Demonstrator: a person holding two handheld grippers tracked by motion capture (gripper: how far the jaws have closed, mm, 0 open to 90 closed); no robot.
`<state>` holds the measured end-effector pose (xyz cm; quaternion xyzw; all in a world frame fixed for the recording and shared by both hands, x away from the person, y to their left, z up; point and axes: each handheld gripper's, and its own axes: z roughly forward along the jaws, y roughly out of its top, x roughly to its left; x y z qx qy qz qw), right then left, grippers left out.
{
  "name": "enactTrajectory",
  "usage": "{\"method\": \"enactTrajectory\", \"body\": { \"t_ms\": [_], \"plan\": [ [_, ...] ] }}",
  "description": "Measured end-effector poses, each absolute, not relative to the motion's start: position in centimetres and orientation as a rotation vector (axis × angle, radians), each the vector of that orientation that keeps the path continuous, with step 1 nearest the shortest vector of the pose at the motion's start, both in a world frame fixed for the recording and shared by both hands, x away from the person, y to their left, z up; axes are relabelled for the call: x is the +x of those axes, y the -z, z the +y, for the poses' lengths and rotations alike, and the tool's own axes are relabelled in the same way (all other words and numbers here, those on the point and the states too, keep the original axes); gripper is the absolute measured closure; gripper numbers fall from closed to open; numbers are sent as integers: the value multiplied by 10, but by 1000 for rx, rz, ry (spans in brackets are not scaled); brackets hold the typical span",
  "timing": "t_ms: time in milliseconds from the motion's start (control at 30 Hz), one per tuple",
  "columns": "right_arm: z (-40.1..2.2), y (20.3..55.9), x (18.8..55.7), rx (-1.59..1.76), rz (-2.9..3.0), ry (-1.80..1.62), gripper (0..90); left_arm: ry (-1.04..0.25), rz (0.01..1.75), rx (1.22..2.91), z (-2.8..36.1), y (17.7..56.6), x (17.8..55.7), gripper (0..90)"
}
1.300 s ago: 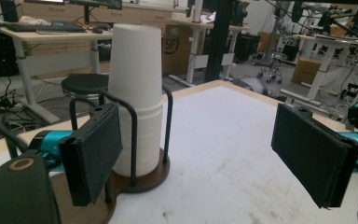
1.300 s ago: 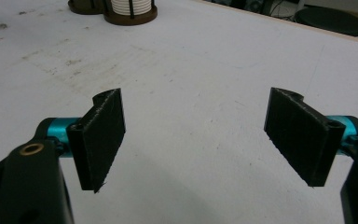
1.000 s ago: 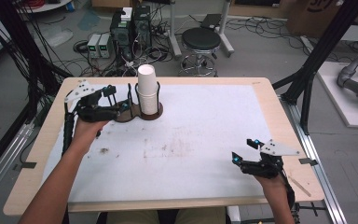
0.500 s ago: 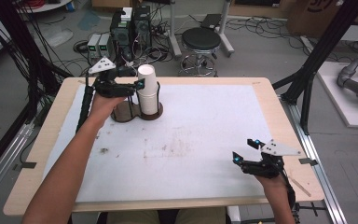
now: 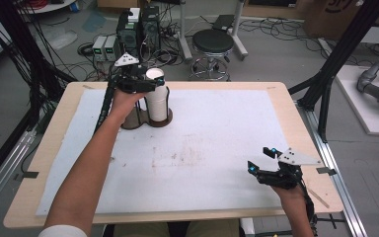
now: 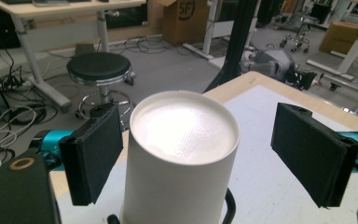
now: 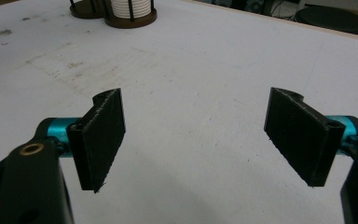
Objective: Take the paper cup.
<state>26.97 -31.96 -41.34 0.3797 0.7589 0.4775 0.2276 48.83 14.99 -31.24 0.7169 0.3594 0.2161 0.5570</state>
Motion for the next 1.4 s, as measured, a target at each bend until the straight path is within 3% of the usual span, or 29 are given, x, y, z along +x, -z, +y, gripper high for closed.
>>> {"method": "enactTrajectory", "body": {
  "t_ms": [133, 300, 833, 1400],
  "plan": [
    [-320, 414, 270, 1046, 2092, -1316, 208, -522, 878, 1716, 146, 318, 493, 193],
    [-320, 414, 270, 1050, 2090, -1316, 208, -517, 902, 1706, 150, 318, 494, 322],
    [-316, 413, 270, 1040, 2098, -1313, 208, -517, 825, 1603, 164, 279, 483, 341],
    [-312, 412, 269, 1030, 2101, -1316, 208, -549, 718, 1536, 192, 233, 446, 345]
  ]
}}
